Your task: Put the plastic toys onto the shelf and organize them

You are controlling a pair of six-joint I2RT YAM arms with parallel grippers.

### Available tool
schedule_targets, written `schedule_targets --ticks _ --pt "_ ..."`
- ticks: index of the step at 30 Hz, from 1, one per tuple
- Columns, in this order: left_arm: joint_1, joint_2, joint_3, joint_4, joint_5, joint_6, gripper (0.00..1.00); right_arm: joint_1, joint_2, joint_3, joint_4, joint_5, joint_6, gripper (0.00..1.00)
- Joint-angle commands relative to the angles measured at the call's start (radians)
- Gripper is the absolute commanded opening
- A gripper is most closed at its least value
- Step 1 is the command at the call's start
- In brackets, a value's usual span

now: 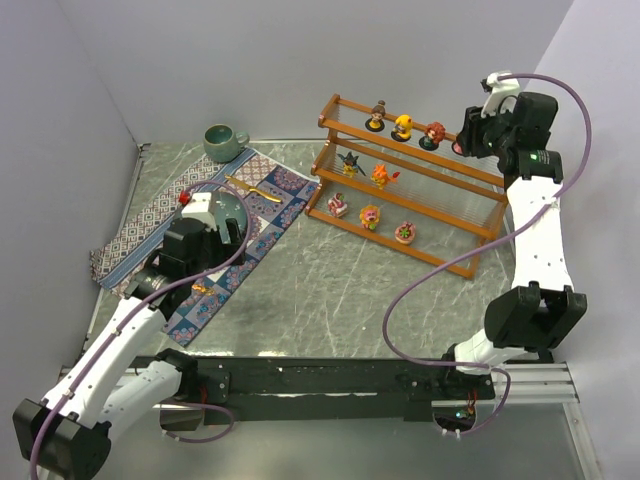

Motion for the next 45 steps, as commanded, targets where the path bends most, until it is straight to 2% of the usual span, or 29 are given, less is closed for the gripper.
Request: schedule_targets --ticks 1,27,32,39,45 --pt "0.007 0.002 0.018 0.037 0.002 0.017 0.97 -0.006 0.001 0.047 0.031 -0.032 -0.013 0.33" --pt "0.010 -0.006 0.015 0.046 0.016 0.021 0.97 -0.009 -0.014 -0.026 0.054 -0.041 -0.017 0.39" --pt "0.012 -0.004 0.015 0.047 0.019 0.022 0.97 -0.008 -0.025 -0.036 0.059 -0.047 -0.015 0.48" --pt "0.012 -0.009 0.015 0.050 0.022 0.022 0.97 -0.008 -0.069 -0.087 0.096 -0.052 -0.001 0.71" --pt "0.012 -0.019 0.015 0.049 0.024 0.021 0.97 -0.008 -0.123 -0.079 0.114 -0.032 0.036 0.85"
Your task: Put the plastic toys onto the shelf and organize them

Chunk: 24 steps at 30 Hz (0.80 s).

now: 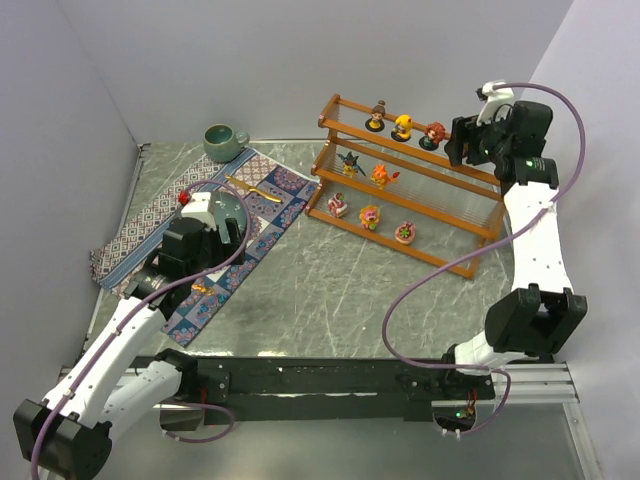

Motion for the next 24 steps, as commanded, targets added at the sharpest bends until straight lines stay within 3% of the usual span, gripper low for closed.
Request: schedule_targets --ticks 1,6,11,15,20,24 --pt "0.004 -0.020 0.017 0.042 0.013 0.018 0.97 -0.007 -0.121 0.009 0.077 0.018 0.039 0.87" --pt "0.009 -0.051 0.021 0.041 0.012 0.016 0.97 -0.007 -0.328 -0.098 0.208 0.094 0.118 0.99" --pt "0.009 -0.089 0.029 0.050 0.016 0.006 0.97 0.001 -0.584 -0.340 0.382 0.191 0.228 1.00" --pt "0.009 -0.172 0.044 0.057 0.029 -0.014 0.97 0.058 -0.877 -0.548 0.544 0.373 0.285 1.00" --pt "0.007 -0.282 0.055 0.034 -0.027 -0.045 0.97 0.117 -1.133 -0.739 0.522 0.493 0.349 1.00" --pt "0.009 -0.416 0.025 0.014 -0.063 -0.062 0.97 0.136 -1.408 -0.873 0.393 0.538 0.420 1.00"
